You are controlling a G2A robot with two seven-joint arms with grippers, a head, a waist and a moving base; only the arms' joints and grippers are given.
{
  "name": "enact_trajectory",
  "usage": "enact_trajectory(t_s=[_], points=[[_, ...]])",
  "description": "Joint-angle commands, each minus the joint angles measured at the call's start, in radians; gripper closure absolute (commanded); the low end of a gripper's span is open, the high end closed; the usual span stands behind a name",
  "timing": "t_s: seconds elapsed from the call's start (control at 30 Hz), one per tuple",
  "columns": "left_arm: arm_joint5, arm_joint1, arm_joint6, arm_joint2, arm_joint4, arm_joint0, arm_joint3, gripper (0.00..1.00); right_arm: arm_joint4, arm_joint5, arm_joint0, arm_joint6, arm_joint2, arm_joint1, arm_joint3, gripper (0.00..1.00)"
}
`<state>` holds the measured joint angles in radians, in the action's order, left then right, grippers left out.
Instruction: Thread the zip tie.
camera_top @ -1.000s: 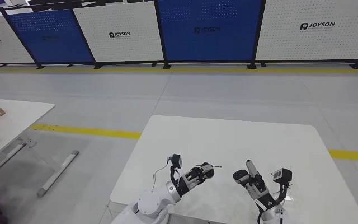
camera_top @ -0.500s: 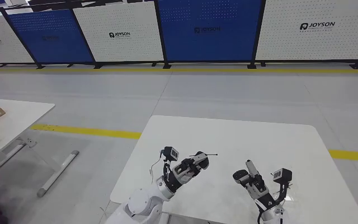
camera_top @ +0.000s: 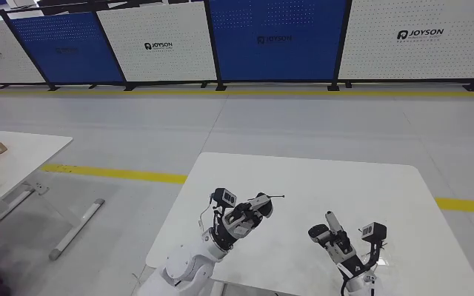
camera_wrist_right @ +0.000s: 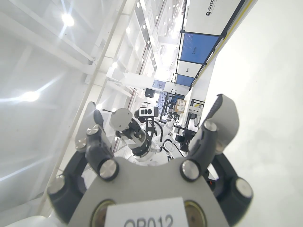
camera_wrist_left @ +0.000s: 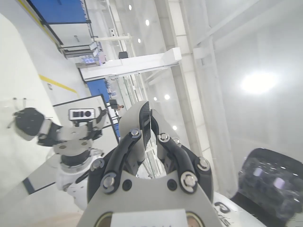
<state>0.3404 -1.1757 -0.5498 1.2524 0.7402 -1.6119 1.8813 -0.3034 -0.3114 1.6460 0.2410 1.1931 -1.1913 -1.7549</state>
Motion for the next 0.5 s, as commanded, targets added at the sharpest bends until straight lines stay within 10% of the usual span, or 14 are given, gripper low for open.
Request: enact_trajectory(t_s=[0.0,0.47], points=[[0.0,-0.001,-0.07,0.035,0.076,-0.017,0.023,1.0,0.0,0.0,0.0,0.0,0.0,0.0,0.0,0.0],[0.0,-0.001,-0.125,0.057,0.094,-0.032,0.032,1.0,0.0,0.0,0.0,0.0,0.0,0.0,0.0,0.0]])
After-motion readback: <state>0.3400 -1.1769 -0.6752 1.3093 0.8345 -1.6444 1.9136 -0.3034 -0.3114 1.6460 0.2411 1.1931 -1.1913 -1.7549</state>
